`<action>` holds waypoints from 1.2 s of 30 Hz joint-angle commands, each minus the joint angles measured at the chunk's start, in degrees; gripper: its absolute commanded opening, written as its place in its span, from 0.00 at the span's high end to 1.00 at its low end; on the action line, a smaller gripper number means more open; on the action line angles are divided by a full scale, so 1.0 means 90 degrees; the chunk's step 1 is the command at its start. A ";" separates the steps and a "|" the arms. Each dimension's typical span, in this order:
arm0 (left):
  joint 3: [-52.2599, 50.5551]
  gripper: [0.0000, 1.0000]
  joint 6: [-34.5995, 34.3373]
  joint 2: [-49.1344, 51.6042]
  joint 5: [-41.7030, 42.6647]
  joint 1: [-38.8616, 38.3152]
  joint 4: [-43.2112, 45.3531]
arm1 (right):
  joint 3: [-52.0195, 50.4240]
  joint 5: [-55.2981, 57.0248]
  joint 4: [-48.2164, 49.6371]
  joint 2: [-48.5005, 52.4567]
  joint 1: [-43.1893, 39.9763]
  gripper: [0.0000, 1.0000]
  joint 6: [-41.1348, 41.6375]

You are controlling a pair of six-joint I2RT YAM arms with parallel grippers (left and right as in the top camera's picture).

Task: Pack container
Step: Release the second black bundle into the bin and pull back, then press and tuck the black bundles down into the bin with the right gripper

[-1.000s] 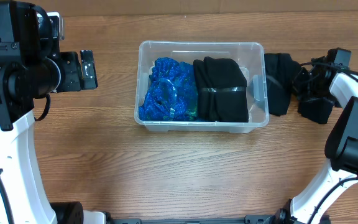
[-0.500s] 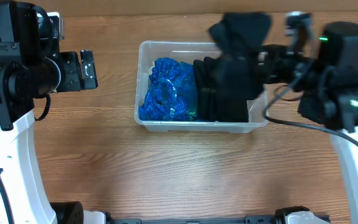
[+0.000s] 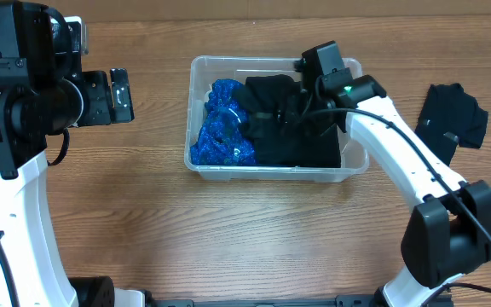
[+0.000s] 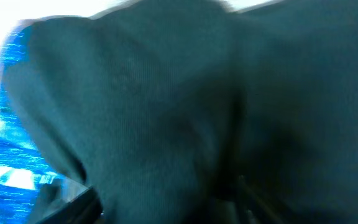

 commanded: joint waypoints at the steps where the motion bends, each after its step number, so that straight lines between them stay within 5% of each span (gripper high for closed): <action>1: -0.0012 0.00 -0.0063 -0.0027 -0.0058 0.0034 -0.0005 | 0.0721 0.1020 -0.0510 -0.0811 -0.0610 0.31 -0.0039; 5: -0.0012 0.00 -0.0063 -0.0027 -0.0058 0.0034 -0.0007 | 0.0899 0.0967 -0.0984 -0.1518 -0.1834 0.08 -0.0124; 7: -0.0012 0.00 -0.0063 -0.0027 -0.0058 0.0034 -0.0005 | 0.0872 0.0682 -0.1188 -0.1474 -0.2810 0.04 -0.0279; 14: -0.0012 0.00 -0.0063 -0.0027 -0.0058 0.0034 -0.0005 | 0.0801 0.0449 -0.1005 -0.0272 -0.5010 0.02 -0.0432; 23: -0.0012 0.00 -0.0063 -0.0027 -0.0058 0.0034 -0.0005 | 0.0801 0.0019 -0.0357 0.2125 -0.5741 0.04 -0.0801; 26: -0.0012 0.00 -0.0063 -0.0027 -0.0058 0.0034 -0.0005 | 0.0801 -0.0610 -0.0197 0.2375 -0.5693 0.28 -0.1071; 28: -0.0012 0.00 -0.0063 -0.0027 -0.0058 0.0034 -0.0005 | 0.0801 -0.0610 -0.0240 0.2433 -0.5656 0.69 -0.1071; 29: -0.0012 0.00 -0.0063 -0.0027 -0.0058 0.0034 -0.0005 | 0.0804 -0.0661 -0.0311 0.2414 -0.5656 0.78 -0.1073; 36: -0.0012 0.00 -0.0063 -0.0027 -0.0058 0.0034 -0.0005 | 0.0809 -0.2358 -0.1496 0.0211 -0.5102 0.94 -0.1105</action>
